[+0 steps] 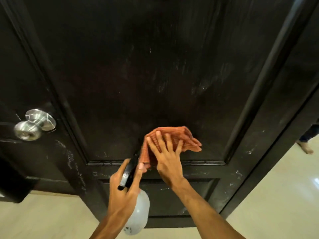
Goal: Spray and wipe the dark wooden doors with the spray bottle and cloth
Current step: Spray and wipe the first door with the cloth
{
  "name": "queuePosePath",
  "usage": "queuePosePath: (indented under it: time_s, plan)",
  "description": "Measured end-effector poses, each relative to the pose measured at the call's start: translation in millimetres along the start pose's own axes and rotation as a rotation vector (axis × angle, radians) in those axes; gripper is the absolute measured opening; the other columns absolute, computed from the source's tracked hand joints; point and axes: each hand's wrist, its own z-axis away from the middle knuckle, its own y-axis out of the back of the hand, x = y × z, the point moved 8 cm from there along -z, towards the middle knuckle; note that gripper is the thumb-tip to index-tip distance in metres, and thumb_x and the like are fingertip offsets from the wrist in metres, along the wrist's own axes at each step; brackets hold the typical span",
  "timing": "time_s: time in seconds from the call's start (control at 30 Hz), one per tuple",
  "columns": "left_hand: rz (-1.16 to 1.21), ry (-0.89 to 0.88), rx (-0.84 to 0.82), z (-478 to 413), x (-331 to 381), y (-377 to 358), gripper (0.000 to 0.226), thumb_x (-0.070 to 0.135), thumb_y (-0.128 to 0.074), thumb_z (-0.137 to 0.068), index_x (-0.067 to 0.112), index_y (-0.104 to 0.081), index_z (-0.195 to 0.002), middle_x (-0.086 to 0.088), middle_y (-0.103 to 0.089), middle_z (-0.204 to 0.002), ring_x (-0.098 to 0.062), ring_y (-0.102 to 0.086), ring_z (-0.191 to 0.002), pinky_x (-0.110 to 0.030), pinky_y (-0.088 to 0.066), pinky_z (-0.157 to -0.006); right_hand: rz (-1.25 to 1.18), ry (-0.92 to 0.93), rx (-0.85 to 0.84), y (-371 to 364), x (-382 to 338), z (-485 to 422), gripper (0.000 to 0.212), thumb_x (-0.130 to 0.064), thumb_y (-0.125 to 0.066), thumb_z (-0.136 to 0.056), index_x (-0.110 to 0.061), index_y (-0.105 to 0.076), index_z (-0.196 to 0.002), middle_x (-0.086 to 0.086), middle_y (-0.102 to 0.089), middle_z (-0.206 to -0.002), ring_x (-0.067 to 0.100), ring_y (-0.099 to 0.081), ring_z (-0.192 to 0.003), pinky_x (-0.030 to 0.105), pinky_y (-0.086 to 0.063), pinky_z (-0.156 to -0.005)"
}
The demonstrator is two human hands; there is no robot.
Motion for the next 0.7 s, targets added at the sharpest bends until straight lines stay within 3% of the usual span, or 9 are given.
queuePosePath:
  time_s: [0.07,0.13,0.23,0.33,0.4,0.43,0.5,0.6,0.7]
  plan:
    - [-0.025,-0.014,-0.001,-2,-4,9,0.025,0.054,-0.058,-0.091,0.033,-0.069,-0.094,0.002,-0.075,-0.083,-0.006,-0.065,-0.06,-0.029,-0.055,-0.063,0.043,0.051,0.004,0,8,-6,0.116,-0.019,-0.072,-0.076,-0.038,0.0,-0.164,0.003,-0.027,-0.168,0.03,-0.06,-0.116,0.052,-0.052,-0.088]
    - [-0.04,-0.032,-0.031,-5,-6,13,0.025,0.051,-0.058,-0.093,0.029,-0.069,-0.093,0.002,-0.074,-0.084,-0.004,-0.065,-0.062,-0.024,-0.054,-0.065,-0.062,-0.151,0.143,24,39,-9,0.093,-0.022,-0.054,-0.091,-0.04,0.001,-0.163,0.012,-0.038,-0.161,0.032,-0.064,-0.102,0.046,-0.053,-0.081]
    - [-0.052,-0.028,-0.01,-12,-11,24,0.017,0.047,-0.059,-0.095,0.032,-0.068,-0.094,0.002,-0.075,-0.088,-0.007,-0.065,-0.061,-0.028,-0.055,-0.063,-0.169,-0.629,0.376,38,67,0,0.091,-0.018,-0.052,-0.091,-0.031,0.0,-0.164,0.007,0.009,-0.172,0.042,-0.013,-0.156,0.067,-0.008,-0.121]
    - [-0.055,-0.012,0.069,-19,-12,42,0.017,0.047,-0.061,-0.094,0.033,-0.069,-0.095,0.002,-0.075,-0.086,-0.013,-0.063,-0.057,-0.033,-0.054,-0.059,-0.071,-0.226,0.202,13,-15,-26,0.125,-0.024,-0.08,-0.068,-0.029,-0.001,-0.165,0.008,0.003,-0.173,0.038,0.004,-0.158,0.07,0.006,-0.12]
    - [-0.032,-0.001,0.113,-22,-10,55,0.026,0.049,-0.062,-0.092,0.026,-0.071,-0.096,-0.001,-0.074,-0.082,-0.015,-0.06,-0.053,-0.03,-0.053,-0.055,0.046,0.06,0.048,-8,-54,-33,0.138,-0.028,-0.088,-0.061,-0.035,0.004,-0.164,0.003,-0.04,-0.159,0.028,-0.043,-0.142,0.062,-0.037,-0.11]
    - [-0.034,0.004,0.128,-24,-9,63,0.031,0.05,-0.062,-0.091,0.021,-0.072,-0.097,-0.003,-0.074,-0.082,-0.016,-0.059,-0.051,-0.029,-0.052,-0.055,0.037,0.084,0.033,-6,-52,-40,0.138,-0.027,-0.088,-0.062,-0.037,0.006,-0.163,-0.001,-0.059,-0.137,0.023,-0.062,-0.113,0.047,-0.053,-0.09]
    - [-0.048,0.003,0.134,-28,-7,75,0.03,0.042,-0.063,-0.096,0.014,-0.071,-0.096,-0.004,-0.074,-0.084,-0.018,-0.058,-0.05,-0.032,-0.051,-0.055,-0.063,-0.036,0.149,32,-39,-66,0.114,-0.025,-0.073,-0.077,-0.04,0.001,-0.163,0.002,-0.061,-0.126,0.023,-0.062,-0.087,0.039,-0.049,-0.073]
    - [-0.051,-0.005,0.153,-36,-6,93,0.014,0.023,-0.064,-0.101,0.011,-0.071,-0.098,-0.004,-0.074,-0.085,-0.016,-0.055,-0.049,-0.031,-0.05,-0.053,-0.162,-0.256,0.379,102,-13,-120,0.077,-0.022,-0.043,-0.095,-0.034,-0.011,-0.164,0.007,-0.017,-0.169,0.04,-0.033,-0.145,0.064,-0.023,-0.112]
    - [-0.035,0.011,0.186,-43,-2,103,0.015,0.019,-0.061,-0.097,0.008,-0.071,-0.095,-0.003,-0.072,-0.082,-0.018,-0.055,-0.049,-0.031,-0.05,-0.052,-0.067,-0.277,0.428,143,-28,-164,0.078,-0.023,-0.044,-0.09,-0.027,-0.015,-0.163,0.005,0.001,-0.169,0.034,0.001,-0.157,0.075,0.0,-0.116]
